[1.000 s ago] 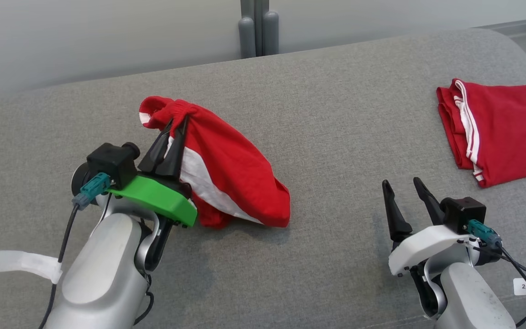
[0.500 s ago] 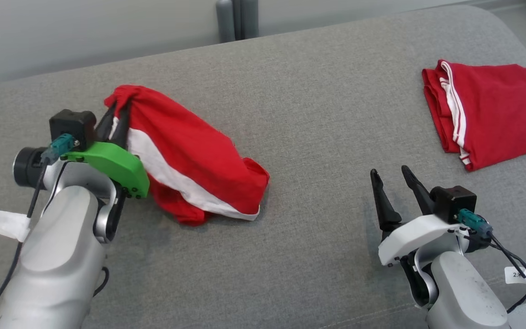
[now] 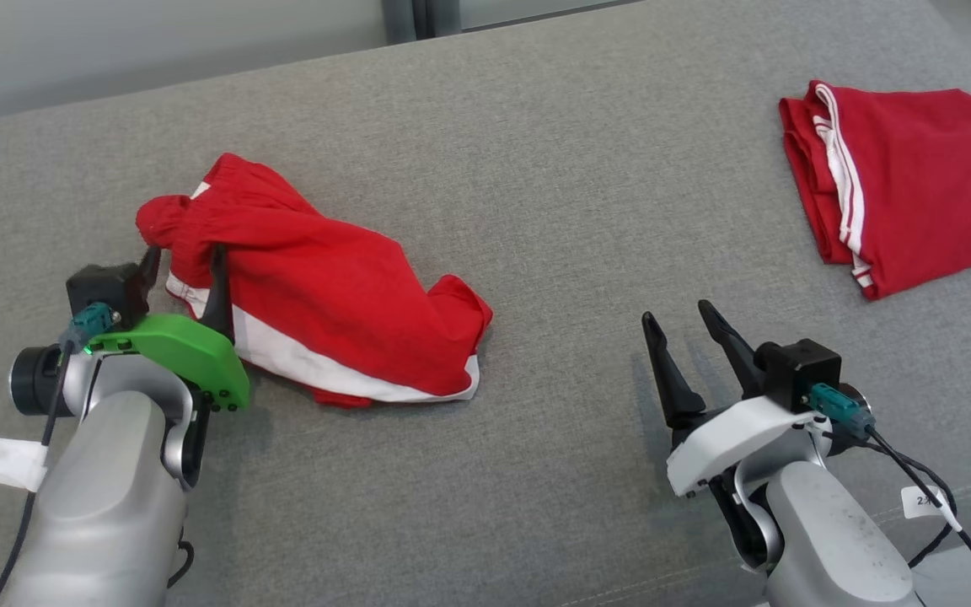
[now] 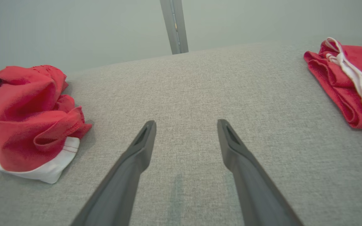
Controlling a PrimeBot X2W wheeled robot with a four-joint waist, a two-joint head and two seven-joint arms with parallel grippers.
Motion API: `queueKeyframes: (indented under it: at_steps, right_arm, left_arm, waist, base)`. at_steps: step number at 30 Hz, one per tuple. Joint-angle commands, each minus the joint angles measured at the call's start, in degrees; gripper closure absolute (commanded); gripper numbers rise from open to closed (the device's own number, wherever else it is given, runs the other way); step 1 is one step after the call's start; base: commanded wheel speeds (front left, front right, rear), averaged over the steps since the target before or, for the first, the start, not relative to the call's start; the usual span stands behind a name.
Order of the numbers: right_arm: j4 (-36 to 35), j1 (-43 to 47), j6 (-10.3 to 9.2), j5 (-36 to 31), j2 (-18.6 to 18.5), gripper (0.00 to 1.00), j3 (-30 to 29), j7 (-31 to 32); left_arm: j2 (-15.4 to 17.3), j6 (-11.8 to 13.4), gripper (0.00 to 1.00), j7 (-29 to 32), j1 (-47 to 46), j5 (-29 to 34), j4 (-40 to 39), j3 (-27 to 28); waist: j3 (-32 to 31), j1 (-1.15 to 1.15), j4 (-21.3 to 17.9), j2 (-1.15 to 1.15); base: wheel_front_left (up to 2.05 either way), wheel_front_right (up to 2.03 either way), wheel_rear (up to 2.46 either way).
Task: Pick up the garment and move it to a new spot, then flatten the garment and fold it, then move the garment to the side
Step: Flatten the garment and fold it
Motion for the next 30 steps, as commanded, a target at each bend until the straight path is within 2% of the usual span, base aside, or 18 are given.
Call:
queueKeyframes:
  at_steps: [1,7,16,21,30]
  right_arm:
    - [-0.55,0.16,-0.08,0.49,-0.12,0.0,0.92,-0.15]
    - [-1.26,0.4,-0.08,1.4,-0.15,0.0,5.15,-0.14]
    - [-0.55,1.86,-0.08,5.74,-0.6,0.0,11.53,-0.14]
    - [-0.09,1.96,-0.08,6.81,-1.4,0.0,12.18,-0.15]
    - [1.96,-0.3,-0.07,3.51,-1.65,0.0,11.32,-0.15]
  left_arm:
    - [-0.15,-0.53,0.0,-0.48,1.75,0.76,-0.61,0.17]
    - [-1.8,-0.16,0.0,-0.41,8.71,3.0,-8.05,3.6]
    - [-5.46,-1.56,0.0,-0.42,19.9,6.47,-16.17,8.34]
    - [-6.87,-2.44,0.0,-0.42,23.46,8.26,-18.22,10.45]
    - [-8.38,-3.68,0.0,-0.36,24.84,10.23,-18.44,12.9]
  waist:
    - [-1.51,0.0,3.97,0.0]
    - [-2.87,0.0,9.15,0.0]
    - [-4.68,0.0,15.1,0.0]
    - [-5.18,0.0,16.8,0.0]
    - [-4.81,0.0,17.89,0.0]
  base:
    - [0.0,0.0,0.0]
    - [0.0,0.0,0.0]
    - [0.0,0.0,0.0]
    - [0.0,0.0,0.0]
    - [0.0,0.0,0.0]
